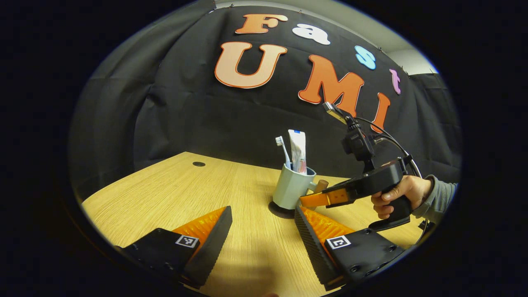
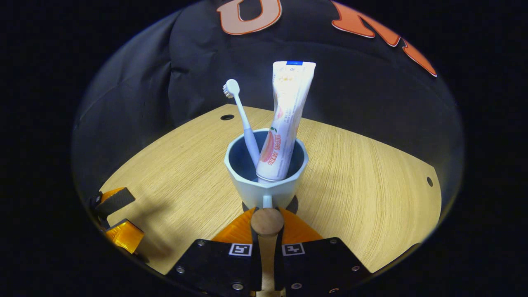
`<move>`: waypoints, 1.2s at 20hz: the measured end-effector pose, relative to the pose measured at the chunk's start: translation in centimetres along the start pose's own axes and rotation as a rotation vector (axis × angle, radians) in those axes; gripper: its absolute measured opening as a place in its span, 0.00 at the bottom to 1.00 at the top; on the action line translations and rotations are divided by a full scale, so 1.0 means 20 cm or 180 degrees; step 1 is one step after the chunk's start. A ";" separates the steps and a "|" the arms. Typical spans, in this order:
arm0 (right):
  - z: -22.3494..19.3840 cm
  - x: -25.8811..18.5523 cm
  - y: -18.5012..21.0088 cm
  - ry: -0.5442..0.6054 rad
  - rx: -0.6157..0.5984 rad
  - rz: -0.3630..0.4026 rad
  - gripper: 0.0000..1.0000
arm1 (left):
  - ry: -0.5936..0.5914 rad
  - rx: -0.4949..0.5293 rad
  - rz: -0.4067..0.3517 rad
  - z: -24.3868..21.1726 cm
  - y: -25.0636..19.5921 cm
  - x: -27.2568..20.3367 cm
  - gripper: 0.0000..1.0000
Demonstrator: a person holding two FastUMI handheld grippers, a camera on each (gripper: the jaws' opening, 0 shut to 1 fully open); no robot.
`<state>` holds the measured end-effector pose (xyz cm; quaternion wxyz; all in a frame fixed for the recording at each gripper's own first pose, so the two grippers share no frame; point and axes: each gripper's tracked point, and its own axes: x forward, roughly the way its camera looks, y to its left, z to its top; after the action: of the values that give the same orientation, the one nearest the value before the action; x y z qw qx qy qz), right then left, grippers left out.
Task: Put the toothbrush and toothpaste on the desktop into the cup, then pick up the cup and place it on the coaster on the desktop.
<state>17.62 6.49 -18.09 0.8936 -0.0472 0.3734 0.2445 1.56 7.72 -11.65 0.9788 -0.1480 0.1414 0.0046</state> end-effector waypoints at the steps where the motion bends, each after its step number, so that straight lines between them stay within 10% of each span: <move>1: 0.00 -0.01 0.00 0.0028 -0.0013 -0.0003 0.12 | 0.0000 -0.0002 0.0014 0.00 0.01 0.00 0.96; 13: 0.00 -0.02 0.01 0.0095 0.0114 0.0003 0.14 | 0.0093 -0.0037 0.0048 -0.05 0.01 -0.02 0.97; 19: 0.10 -0.14 -0.06 -0.0283 0.0017 -0.0122 0.26 | 0.0067 0.0049 0.0001 0.00 -0.08 -0.04 0.99; 24: 0.19 -0.39 -0.18 -0.0827 -0.0065 -0.0338 0.54 | -0.0027 0.0177 -0.0055 0.08 -0.19 -0.07 0.99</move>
<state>17.06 1.28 -10.20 0.9456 -0.0439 0.2490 0.2047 0.80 4.69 -8.72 0.9832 -0.1219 0.1360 -0.0072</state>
